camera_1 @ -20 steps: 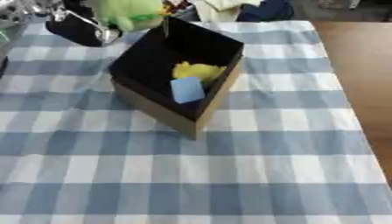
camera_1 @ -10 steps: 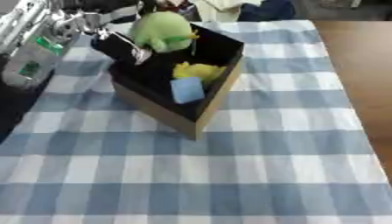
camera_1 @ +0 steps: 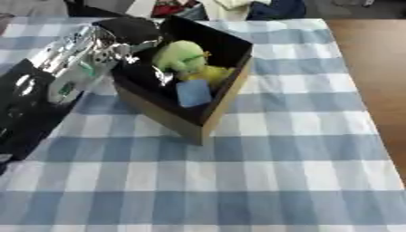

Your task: Pick up objects on the table and place them in the box.

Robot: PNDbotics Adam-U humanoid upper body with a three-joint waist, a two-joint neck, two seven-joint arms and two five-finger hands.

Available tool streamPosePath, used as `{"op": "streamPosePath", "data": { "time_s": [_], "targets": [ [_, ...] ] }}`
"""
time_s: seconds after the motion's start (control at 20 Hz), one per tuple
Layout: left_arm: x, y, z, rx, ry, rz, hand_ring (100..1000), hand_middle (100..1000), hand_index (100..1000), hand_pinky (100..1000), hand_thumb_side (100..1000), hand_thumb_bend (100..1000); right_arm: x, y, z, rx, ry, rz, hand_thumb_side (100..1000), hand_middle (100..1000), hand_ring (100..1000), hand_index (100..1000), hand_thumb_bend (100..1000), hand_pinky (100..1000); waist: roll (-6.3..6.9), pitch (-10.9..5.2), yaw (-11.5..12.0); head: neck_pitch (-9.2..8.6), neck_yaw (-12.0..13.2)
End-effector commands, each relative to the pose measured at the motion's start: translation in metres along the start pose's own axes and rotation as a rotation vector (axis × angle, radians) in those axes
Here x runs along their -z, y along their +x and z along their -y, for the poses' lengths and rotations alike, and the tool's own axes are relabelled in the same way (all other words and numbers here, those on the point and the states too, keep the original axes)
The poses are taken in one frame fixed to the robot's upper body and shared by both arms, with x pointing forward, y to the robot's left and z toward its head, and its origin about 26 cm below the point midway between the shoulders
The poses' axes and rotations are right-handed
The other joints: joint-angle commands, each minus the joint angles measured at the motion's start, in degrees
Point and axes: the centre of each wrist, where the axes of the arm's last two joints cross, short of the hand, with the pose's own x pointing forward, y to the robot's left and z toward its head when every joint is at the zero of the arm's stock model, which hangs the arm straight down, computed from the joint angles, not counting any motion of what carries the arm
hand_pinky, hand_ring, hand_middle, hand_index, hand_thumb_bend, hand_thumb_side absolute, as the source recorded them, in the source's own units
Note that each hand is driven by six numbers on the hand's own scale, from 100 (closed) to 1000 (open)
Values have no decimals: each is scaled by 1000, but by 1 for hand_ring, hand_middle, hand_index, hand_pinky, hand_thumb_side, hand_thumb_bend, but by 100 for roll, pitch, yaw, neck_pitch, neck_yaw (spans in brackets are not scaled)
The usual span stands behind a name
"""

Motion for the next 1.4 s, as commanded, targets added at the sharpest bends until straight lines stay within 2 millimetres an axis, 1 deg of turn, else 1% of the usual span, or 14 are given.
{"op": "streamPosePath", "data": {
  "time_s": [0.05, 0.1, 0.2, 0.3, 0.45, 0.7, 0.95, 1.05, 1.1, 1.15, 1.2, 1.25, 1.3, 1.4],
  "targets": [
    [-1, -3, -7, 39, 19, -10, 827, 740, 892, 732, 824, 159, 7, 9, 2, -7, 7, 38, 668, 733, 907, 802, 100, 994, -2, -116, -12, -39, 14],
    [-1, -3, -7, 47, 22, -13, 845, 759, 908, 748, 843, 221, 7, 9, 2, -6, 7, 38, 668, 732, 907, 802, 100, 994, -2, -117, -14, -36, 16],
    [-1, -4, -8, 66, 39, -24, 919, 808, 947, 836, 918, 425, 7, 9, 2, -6, 6, 37, 669, 731, 907, 802, 100, 994, -1, -120, -17, -31, 17],
    [-4, -5, -11, 93, 69, -48, 933, 828, 966, 834, 940, 513, 6, 9, 2, -5, 5, 35, 669, 731, 907, 802, 100, 994, 1, -124, -13, -26, 12],
    [-7, -6, -15, 112, 114, -84, 942, 844, 982, 836, 1000, 580, 6, 8, 2, -3, 4, 32, 669, 731, 907, 802, 100, 995, 1, -131, -3, -21, 8],
    [-11, -10, -21, 69, 142, -96, 955, 863, 1000, 855, 1000, 646, 5, 8, 2, -1, 3, 29, 669, 730, 907, 802, 100, 994, -1, -146, 22, -16, 11],
    [-22, -9, -34, 21, 186, -66, 948, 859, 996, 849, 1000, 551, 4, 8, 2, -1, 0, 28, 670, 730, 907, 802, 100, 994, -4, -160, 37, 11, 0],
    [-30, -6, -41, -6, 217, -35, 942, 854, 989, 843, 1000, 474, 4, 8, 2, -1, -1, 26, 670, 730, 907, 802, 100, 994, -4, -167, 50, 20, -7],
    [-35, -3, -45, -24, 240, -16, 931, 846, 977, 833, 1000, 342, 3, 8, 2, -1, -2, 25, 670, 730, 907, 802, 100, 994, -5, -170, 57, 25, -8],
    [-41, -1, -49, -45, 268, 6, 930, 845, 976, 831, 1000, 331, 3, 8, 2, -1, -3, 25, 670, 730, 907, 802, 100, 994, -6, -173, 66, 31, -10],
    [-49, 2, -54, -64, 307, 26, 913, 828, 959, 813, 1000, 212, 3, 8, 2, -1, -4, 24, 670, 730, 907, 802, 100, 994, -8, -177, 74, 41, -14],
    [-58, 6, -59, -89, 350, 49, 910, 825, 956, 810, 1000, 194, 3, 8, 2, -2, -6, 23, 670, 730, 907, 802, 100, 994, -9, -181, 84, 48, -18],
    [-68, 10, -64, -119, 403, 79, 888, 806, 943, 787, 1000, 129, 2, 8, 3, -3, -8, 22, 671, 730, 907, 803, 100, 994, -12, -186, 97, 57, -24],
    [-91, 16, -70, -203, 511, 132, 851, 764, 909, 764, 969, 100, 1, 8, 3, -4, -13, 19, 671, 730, 907, 803, 100, 994, -21, -199, 129, 77, -50]
  ]
}}
